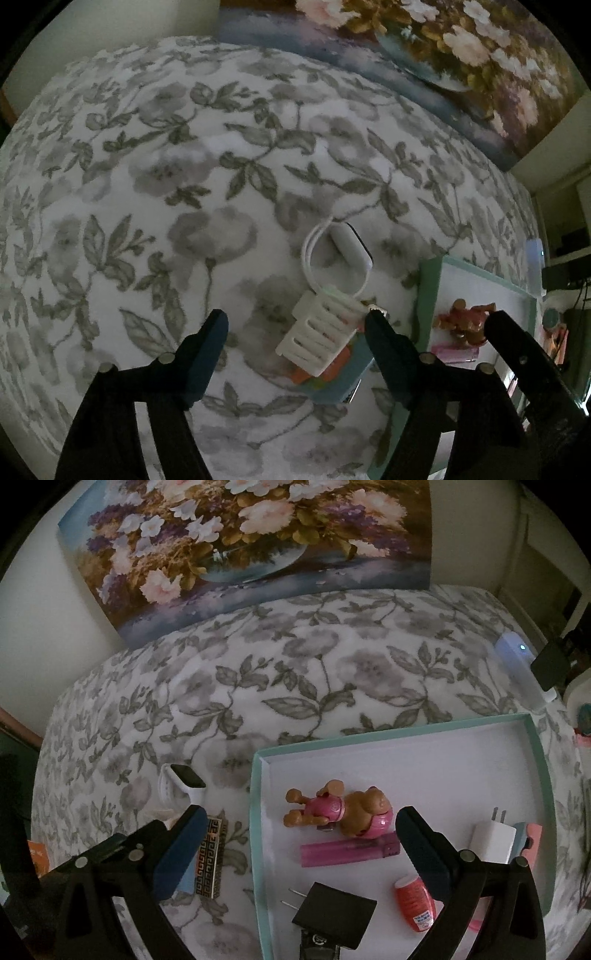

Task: Organize rigid objects
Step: 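Grasp the white slatted holder with the left tool, then grasp the blue-and-orange item with the right tool while the left tool holds the white holder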

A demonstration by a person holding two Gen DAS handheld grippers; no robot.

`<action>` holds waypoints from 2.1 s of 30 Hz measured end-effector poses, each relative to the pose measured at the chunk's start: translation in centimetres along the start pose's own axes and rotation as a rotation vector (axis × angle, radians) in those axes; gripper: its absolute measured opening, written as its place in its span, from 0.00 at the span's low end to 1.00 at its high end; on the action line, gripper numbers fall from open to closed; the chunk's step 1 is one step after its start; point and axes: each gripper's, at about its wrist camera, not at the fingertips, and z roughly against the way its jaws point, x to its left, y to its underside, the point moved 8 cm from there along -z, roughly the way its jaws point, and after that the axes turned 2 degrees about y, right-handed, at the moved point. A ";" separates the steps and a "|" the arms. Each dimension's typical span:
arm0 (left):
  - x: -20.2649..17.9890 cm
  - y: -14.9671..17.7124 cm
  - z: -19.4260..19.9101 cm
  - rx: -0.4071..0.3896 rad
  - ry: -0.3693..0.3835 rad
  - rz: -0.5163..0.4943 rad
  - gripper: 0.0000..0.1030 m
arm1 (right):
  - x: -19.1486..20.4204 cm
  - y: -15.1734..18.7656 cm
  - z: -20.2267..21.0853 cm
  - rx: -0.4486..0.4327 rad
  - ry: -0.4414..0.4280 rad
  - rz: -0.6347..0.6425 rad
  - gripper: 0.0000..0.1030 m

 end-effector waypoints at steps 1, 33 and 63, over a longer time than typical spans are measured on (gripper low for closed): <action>-0.1 0.1 -0.1 0.005 0.003 -0.001 0.74 | 0.1 0.0 0.0 0.001 0.000 0.003 1.00; -0.3 -0.3 -1.0 -0.045 0.162 0.100 0.39 | 2.4 1.1 -1.1 0.025 -0.010 0.066 1.00; 8.9 -0.9 2.6 -0.144 0.101 0.319 0.33 | 10.4 4.7 -3.3 0.069 -0.140 0.214 0.68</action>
